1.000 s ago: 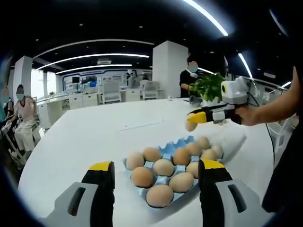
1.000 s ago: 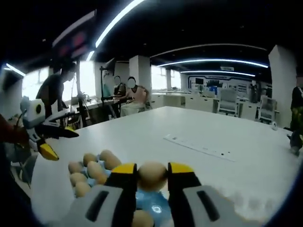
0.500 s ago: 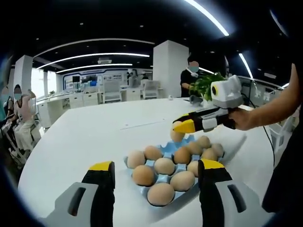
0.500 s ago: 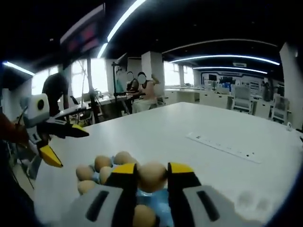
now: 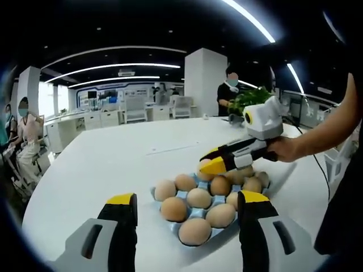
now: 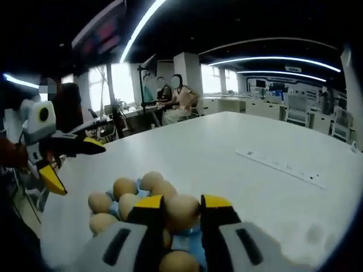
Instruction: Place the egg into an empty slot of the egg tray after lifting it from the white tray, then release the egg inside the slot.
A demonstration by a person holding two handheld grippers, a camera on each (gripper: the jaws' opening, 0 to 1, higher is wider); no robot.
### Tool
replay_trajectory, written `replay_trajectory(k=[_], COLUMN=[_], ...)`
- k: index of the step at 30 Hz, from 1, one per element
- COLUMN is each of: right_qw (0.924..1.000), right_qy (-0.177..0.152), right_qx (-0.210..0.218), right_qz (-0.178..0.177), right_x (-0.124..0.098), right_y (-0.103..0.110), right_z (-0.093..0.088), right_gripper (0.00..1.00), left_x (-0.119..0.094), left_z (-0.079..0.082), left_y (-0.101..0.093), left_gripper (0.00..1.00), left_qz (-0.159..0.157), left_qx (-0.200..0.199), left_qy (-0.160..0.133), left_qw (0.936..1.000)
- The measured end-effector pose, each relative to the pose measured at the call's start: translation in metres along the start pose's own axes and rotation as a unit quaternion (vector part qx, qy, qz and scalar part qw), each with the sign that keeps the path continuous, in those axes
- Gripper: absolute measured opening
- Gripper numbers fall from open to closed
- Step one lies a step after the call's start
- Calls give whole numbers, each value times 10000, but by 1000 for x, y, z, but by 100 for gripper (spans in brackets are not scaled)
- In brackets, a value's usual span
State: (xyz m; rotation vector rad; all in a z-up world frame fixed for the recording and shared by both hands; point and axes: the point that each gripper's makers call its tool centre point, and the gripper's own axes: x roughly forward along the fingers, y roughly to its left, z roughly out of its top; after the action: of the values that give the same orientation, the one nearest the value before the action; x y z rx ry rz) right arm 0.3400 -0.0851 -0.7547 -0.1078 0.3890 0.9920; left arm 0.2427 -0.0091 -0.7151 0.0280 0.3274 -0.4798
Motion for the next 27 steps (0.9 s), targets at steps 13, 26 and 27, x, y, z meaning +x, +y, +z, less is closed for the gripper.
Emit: replay_trajectory(k=[13, 26, 27], right_qw=[9996, 9966, 9968], right_qy=[147, 208, 216], right_qx=[245, 779, 759], right_qz=[56, 146, 147], right_x=[4, 3, 3], right_y=[-7, -11, -10], right_z=[-11, -15, -15], right_gripper=[25, 25, 25], left_x=[0, 2, 2], left_z=[0, 1, 1], left_y=[2, 0, -1], left_gripper=[73, 72, 72], left_qz=[3, -31, -42], left_qx=[5, 18, 16], left_qy=[0, 1, 0], left_qw=[10000, 10000, 10000])
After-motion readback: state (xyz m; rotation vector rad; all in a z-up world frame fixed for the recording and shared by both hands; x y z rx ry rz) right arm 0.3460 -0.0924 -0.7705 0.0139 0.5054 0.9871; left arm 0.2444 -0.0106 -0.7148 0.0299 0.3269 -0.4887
